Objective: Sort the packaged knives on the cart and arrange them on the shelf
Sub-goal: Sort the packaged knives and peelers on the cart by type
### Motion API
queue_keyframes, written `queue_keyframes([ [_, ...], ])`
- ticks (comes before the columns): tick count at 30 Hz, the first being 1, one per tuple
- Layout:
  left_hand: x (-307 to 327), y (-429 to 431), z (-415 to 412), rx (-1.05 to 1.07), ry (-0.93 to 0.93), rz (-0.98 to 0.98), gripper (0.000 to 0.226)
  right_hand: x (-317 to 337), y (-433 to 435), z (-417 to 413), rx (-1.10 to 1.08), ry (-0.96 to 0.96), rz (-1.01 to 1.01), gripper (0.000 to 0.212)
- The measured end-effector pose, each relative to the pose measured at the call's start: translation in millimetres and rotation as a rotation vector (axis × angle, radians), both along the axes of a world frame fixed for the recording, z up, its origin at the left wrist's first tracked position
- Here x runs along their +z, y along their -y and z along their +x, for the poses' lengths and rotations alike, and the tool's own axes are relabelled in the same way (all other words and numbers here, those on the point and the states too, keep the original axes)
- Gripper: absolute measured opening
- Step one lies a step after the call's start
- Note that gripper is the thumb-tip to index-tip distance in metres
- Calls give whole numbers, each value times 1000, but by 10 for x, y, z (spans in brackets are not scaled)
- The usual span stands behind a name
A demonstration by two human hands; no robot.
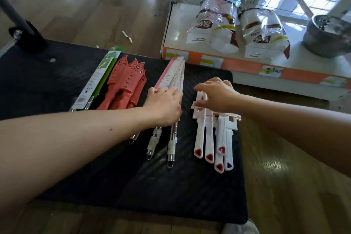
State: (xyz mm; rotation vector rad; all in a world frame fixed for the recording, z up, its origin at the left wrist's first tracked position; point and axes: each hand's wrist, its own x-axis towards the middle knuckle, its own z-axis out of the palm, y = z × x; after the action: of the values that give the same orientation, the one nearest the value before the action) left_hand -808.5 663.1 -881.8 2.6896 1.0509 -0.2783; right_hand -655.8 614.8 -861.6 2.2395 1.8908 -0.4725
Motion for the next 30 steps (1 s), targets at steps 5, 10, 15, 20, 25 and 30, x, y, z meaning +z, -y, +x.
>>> queue_keyframes([
  [5,121,238,230,-19,104,-84,37,160,248,283,-211,-174,121,41],
  [10,92,356,370,48,32,-138,29,-6,462,476,-387,-149,-6,42],
  [15,17,387,444,216,45,-504,36,-186,610,352,-447,-160,-151,45],
  [20,-109,426,572,444,205,-602,56,-214,601,221,-453,-133,-82,44],
  [25,-233,447,626,627,313,-718,54,-212,557,221,-572,-240,-107,31],
  [30,-253,329,498,751,382,-824,41,-203,534,265,-787,-499,-101,24],
])
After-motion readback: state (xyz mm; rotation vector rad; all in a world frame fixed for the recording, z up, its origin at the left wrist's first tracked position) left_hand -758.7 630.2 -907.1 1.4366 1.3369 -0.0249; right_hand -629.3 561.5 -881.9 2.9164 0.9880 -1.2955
